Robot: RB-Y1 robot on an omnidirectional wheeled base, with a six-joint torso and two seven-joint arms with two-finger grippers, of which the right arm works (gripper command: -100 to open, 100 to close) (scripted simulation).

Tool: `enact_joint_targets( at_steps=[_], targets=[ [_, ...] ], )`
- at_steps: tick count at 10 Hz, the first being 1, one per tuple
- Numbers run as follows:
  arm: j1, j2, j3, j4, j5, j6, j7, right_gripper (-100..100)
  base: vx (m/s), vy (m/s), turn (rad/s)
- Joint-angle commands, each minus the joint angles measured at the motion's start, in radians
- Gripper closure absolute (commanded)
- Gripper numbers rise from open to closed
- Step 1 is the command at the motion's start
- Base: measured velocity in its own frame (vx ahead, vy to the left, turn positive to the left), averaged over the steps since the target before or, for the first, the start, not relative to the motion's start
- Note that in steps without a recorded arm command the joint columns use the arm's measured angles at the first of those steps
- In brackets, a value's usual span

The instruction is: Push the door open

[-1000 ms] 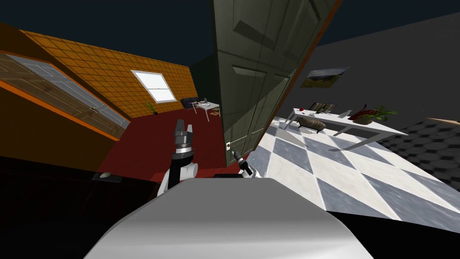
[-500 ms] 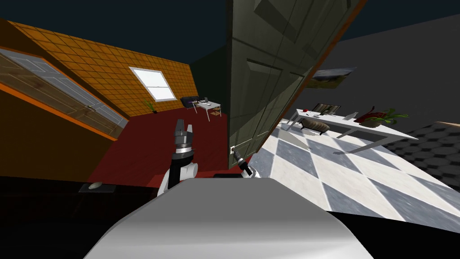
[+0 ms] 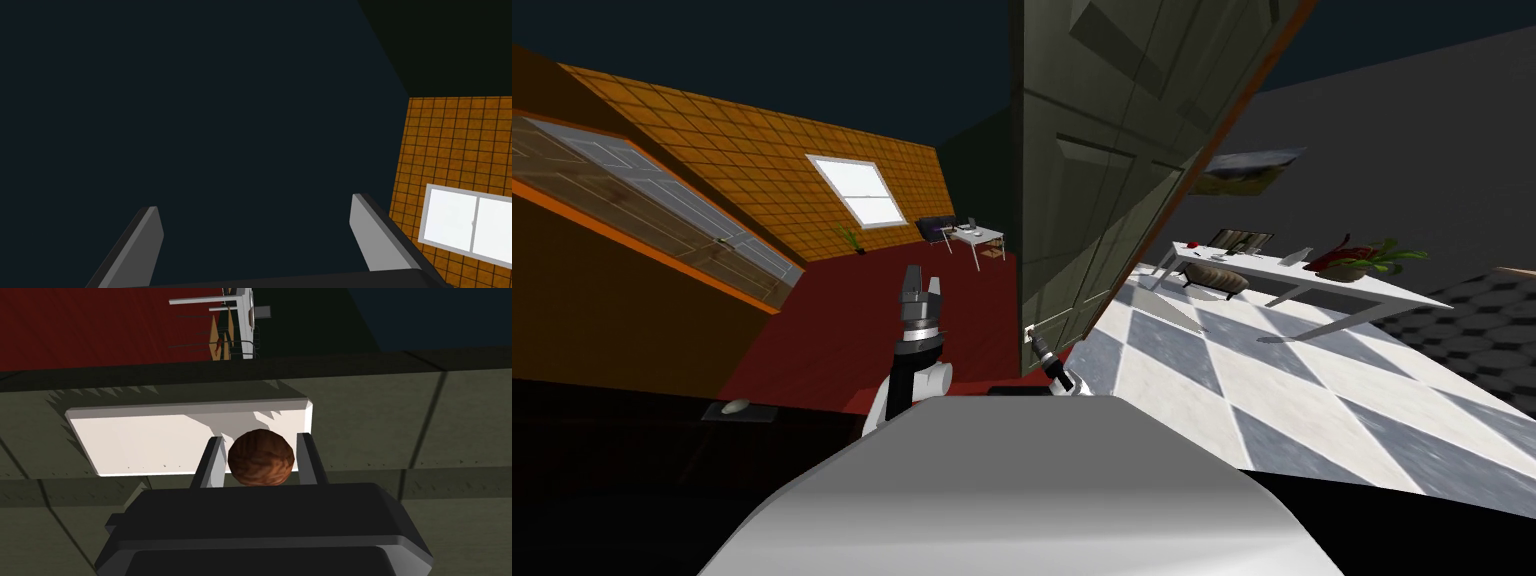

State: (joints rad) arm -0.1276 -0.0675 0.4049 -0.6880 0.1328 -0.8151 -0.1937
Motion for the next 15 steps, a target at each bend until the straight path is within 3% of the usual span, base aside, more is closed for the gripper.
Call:
enact_joint_targets(
  at_steps=[1, 6, 11, 12, 13, 15],
  targets=[
    [-0.002, -0.004, -0.015, 0.003, -0.007, 0.001, 0.007, 100, 0.077, 0.063, -0.026],
    [-0.006, -0.012, -0.055, 0.010, -0.024, 0.004, 0.025, 100, 0.158, 0.107, -0.028],
    [-0.014, -0.017, -0.131, 0.024, -0.056, 0.009, 0.058, 100, 0.146, 0.124, -0.058],
    [-0.014, -0.017, -0.131, 0.024, -0.056, 0.009, 0.058, 100, 0.096, 0.075, -0.048],
    [-0.030, -0.010, -0.131, 0.063, -0.058, -0.013, 0.058, -100, -0.090, -0.004, -0.061],
    [-0.032, -0.009, -0.132, 0.059, -0.060, -0.008, 0.056, -100, -0.197, -0.012, -0.036]
  ],
)
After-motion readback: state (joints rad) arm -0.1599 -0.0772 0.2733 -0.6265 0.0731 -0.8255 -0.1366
